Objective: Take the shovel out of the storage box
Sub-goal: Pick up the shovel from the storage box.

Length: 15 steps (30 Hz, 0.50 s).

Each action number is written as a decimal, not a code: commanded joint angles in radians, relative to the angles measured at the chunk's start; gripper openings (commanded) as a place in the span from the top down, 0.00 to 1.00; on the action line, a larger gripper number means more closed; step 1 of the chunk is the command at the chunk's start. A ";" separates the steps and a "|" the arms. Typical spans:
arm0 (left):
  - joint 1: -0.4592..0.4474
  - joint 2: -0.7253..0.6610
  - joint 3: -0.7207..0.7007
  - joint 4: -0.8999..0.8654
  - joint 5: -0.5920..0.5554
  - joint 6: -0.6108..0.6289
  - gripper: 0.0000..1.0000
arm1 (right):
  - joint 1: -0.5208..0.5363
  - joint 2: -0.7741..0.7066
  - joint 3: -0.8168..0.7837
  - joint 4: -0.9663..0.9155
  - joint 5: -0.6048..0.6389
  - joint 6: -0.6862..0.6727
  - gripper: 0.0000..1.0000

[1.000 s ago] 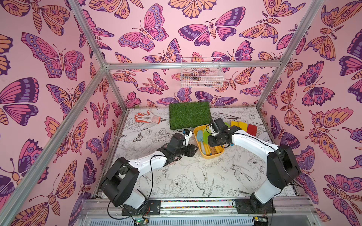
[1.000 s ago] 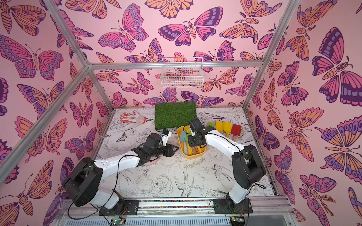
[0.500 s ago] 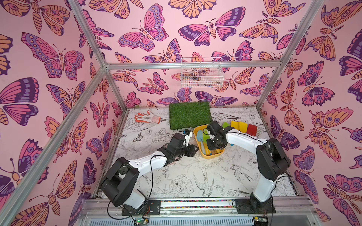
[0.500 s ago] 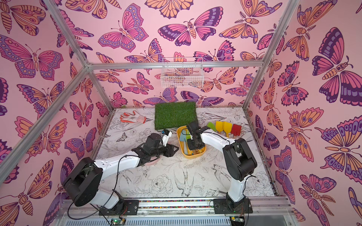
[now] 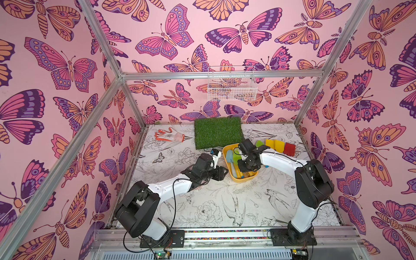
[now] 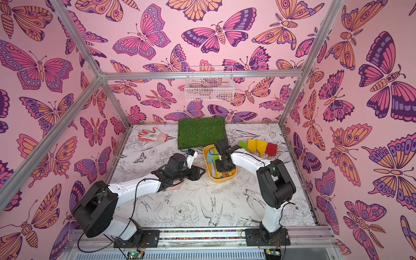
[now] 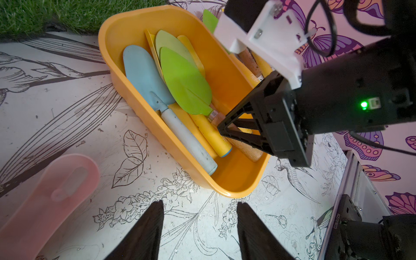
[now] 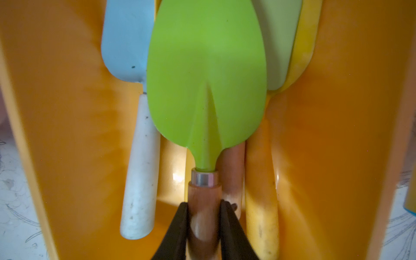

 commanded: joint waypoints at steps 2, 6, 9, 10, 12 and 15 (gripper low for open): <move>-0.006 -0.013 0.004 -0.003 0.000 0.016 0.42 | 0.008 -0.090 -0.021 -0.003 0.019 -0.002 0.86; -0.006 -0.014 0.005 -0.002 0.002 0.015 0.42 | 0.008 -0.126 -0.032 -0.002 0.018 -0.009 0.88; -0.008 -0.014 0.005 -0.002 0.002 0.016 0.43 | 0.008 -0.150 -0.040 -0.002 0.016 -0.010 0.89; -0.007 -0.013 0.005 -0.002 0.001 0.018 0.42 | 0.008 -0.157 -0.041 -0.003 0.014 -0.009 0.89; -0.007 -0.013 0.003 -0.003 -0.004 0.019 0.42 | 0.008 -0.174 -0.046 -0.005 0.013 -0.007 0.89; -0.008 -0.014 0.005 -0.002 -0.001 0.019 0.42 | 0.007 -0.212 -0.065 0.000 0.014 -0.001 0.90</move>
